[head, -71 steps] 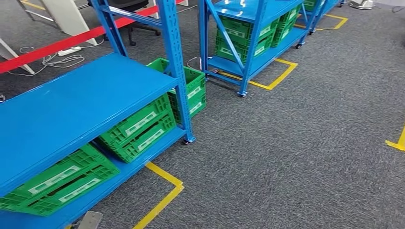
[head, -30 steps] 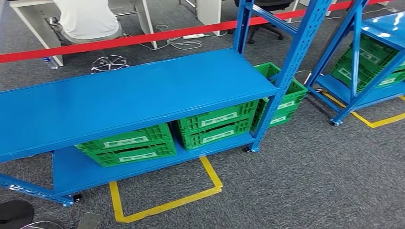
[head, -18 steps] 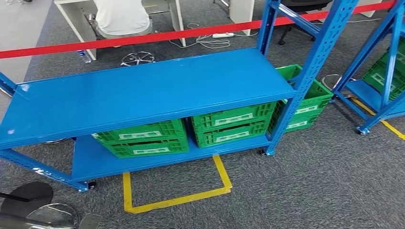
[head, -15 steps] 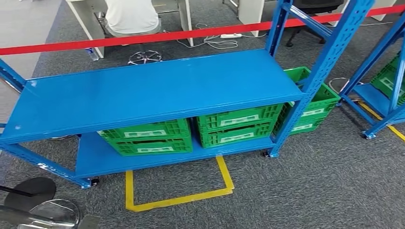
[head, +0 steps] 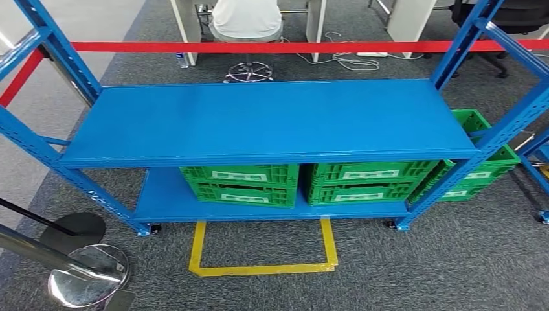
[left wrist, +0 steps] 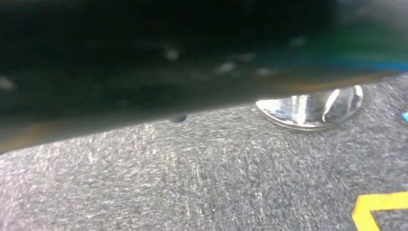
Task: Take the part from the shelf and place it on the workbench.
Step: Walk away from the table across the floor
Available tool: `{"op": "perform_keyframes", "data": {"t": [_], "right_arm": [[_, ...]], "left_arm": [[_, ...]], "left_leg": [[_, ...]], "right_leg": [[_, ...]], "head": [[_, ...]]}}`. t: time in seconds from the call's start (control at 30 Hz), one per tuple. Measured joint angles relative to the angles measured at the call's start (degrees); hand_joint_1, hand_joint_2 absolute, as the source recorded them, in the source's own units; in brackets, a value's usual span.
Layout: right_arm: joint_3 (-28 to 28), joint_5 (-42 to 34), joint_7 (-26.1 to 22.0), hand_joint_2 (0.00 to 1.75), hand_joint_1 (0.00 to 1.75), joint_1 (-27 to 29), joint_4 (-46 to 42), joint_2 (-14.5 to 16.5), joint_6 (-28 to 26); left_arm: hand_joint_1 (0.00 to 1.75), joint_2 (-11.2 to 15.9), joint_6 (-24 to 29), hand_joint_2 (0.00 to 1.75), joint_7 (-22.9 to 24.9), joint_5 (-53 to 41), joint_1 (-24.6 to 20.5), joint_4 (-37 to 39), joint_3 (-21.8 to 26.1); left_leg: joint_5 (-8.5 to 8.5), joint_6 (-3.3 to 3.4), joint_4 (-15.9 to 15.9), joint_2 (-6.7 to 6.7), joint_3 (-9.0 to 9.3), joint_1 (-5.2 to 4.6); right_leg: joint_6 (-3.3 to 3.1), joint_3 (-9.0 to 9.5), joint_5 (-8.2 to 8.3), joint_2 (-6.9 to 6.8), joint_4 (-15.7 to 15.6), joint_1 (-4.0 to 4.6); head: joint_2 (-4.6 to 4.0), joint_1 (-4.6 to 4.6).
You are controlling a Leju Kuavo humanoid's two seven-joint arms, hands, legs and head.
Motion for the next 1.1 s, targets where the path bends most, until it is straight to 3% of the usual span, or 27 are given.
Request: {"op": "perform_keyframes", "data": {"t": [0.07,0.1,0.17,0.2,0.23,0.3,0.37,0.5,0.57,0.63,0.67,0.7,0.77,0.8,1.1], "right_arm": [[0.08,-0.01,-0.14,0.0,0.0,0.01,-0.04,-0.08,-0.08],[0.11,-0.02,-0.33,0.0,0.0,0.02,-0.07,-0.1,-0.12],[0.16,-0.19,-0.61,0.0,0.0,0.05,-0.19,-0.16,-0.22],[0.2,-0.37,-0.54,0.0,0.0,0.04,-0.28,-0.19,-0.28],[0.22,-0.6,-0.42,0.0,0.0,-0.01,-0.38,-0.2,-0.37],[0.27,-1.14,-0.28,0.0,0.0,-0.17,-0.52,-0.2,-0.57],[0.3,-1.6,-0.28,0.0,0.0,-0.25,-0.62,-0.2,-0.67],[0.32,-2.3,-0.26,1.75,0.0,-0.17,-0.68,-0.2,-0.71],[0.33,-3.24,-0.25,1.75,0.0,0.04,-0.93,-0.4,-1.72],[0.08,-4.45,-0.26,1.75,0.0,1.06,-2.77,-1.54,-3.9],[-0.26,-4.94,-0.25,1.75,0.0,1.88,-4.34,-2.48,-4.84],[-0.65,-5.32,-0.25,1.31,0.0,2.71,-6.02,-3.49,-5.4],[-1.57,-5.76,-0.24,0.44,0.0,3.98,-8.63,-5.02,-5.24],[-1.99,-5.83,-0.24,0.0,0.0,4.42,-9.5,-5.49,-4.78],[-4.41,-4.69,-0.1,0.0,0.0,5.83,-12.82,-6.35,-3.4]], "left_arm": [[0.0,-0.03,0.03,0.0,0.05,-0.04,-0.04,-0.1,0.03],[0.0,-0.03,0.03,0.0,0.05,-0.09,-0.05,-0.19,0.04],[0.0,-0.04,0.03,0.0,0.06,-0.19,0.05,-0.37,0.05],[0.0,-0.05,0.02,0.0,0.07,-0.23,0.18,-0.46,0.05],[0.0,-0.05,0.02,0.0,0.07,-0.23,0.34,-0.56,0.07],[0.0,-0.04,-0.07,0.87,0.08,-0.13,0.62,-0.73,0.14],[0.0,-0.04,-0.16,1.75,0.08,-0.03,0.73,-0.77,0.2],[0.0,-0.11,-0.25,1.75,0.13,-0.04,0.72,-0.78,0.21],[0.0,-0.15,-1.03,1.75,0.67,-0.01,0.73,-0.79,0.26],[0.0,-0.19,-2.84,1.75,1.47,0.7,0.86,-0.92,0.42],[0.0,-0.22,-3.72,1.31,1.71,1.27,0.98,-1.04,0.6],[0.0,-0.27,-4.52,0.87,1.79,1.89,1.11,-1.16,0.86],[0.0,-0.35,-5.92,0.0,1.52,3.09,1.26,-1.28,1.45],[0.0,-0.38,-6.64,0.0,1.28,3.72,1.27,-1.28,1.71],[0.0,-1.01,-8.35,0.0,0.01,5.78,1.17,-1.28,4.44]], "left_leg": [[-0.33,-0.68,0.53,-1.37,-0.14,-0.1],[-0.4,-1.06,0.76,-2.0,-0.38,-0.1],[-0.24,-1.72,0.86,-3.11,-0.72,0.13],[-0.08,-1.5,0.73,-3.39,-0.7,0.26],[-0.06,-0.87,0.6,-3.56,-0.61,0.29],[-0.04,0.91,0.43,-3.58,-0.42,0.17],[-0.08,1.59,0.36,-3.56,-0.23,0.07],[-0.12,1.49,0.24,-3.47,0.07,0.11],[-0.18,0.93,0.19,-3.47,0.16,0.16],[-0.32,-0.57,0.02,-3.47,0.27,0.28],[-0.41,-1.34,-0.06,-3.47,0.31,0.34],[-0.48,-1.91,-0.13,-3.46,0.33,0.4],[-0.54,-2.25,-0.16,-3.38,0.31,0.43],[-0.55,-2.27,-0.16,-3.33,0.31,0.41],[-0.82,-2.1,-0.14,-3.28,0.64,0.22]], "right_leg": [[-0.01,3.06,2.61,2.68,-6.71,-0.51],[-0.23,3.8,2.81,3.63,-8.2,-0.6],[-1.0,4.14,2.62,3.35,-8.64,-0.44],[-1.19,4.09,2.71,3.0,-8.85,-0.36],[-1.3,4.13,2.8,2.74,-9.06,-0.36],[-1.35,4.12,2.81,2.53,-9.32,-0.36],[-1.58,4.24,2.67,2.48,-9.33,-0.23],[-1.98,4.47,2.46,2.52,-9.28,0.0],[-2.09,4.49,2.38,2.51,-9.24,0.07],[-2.2,4.55,2.24,2.48,-9.2,0.11],[-2.23,4.6,2.18,2.47,-9.18,0.12],[-2.24,4.75,2.14,2.49,-9.17,0.13],[-2.23,5.07,2.12,2.6,-9.19,0.12],[-2.23,5.22,2.13,2.66,-9.23,0.11],[-1.87,5.18,2.01,2.68,-9.71,-0.05]], "head": [[0.01,0.04],[0.01,0.02],[0.01,-0.07],[0.0,-0.09],[0.0,-0.11],[-0.01,-0.17],[-0.01,-0.19],[0.0,-0.17],[0.0,-0.18],[0.0,-0.17],[0.0,-0.16],[0.0,-0.14],[0.0,-0.13],[0.0,-0.13],[0.0,-0.13]]}}
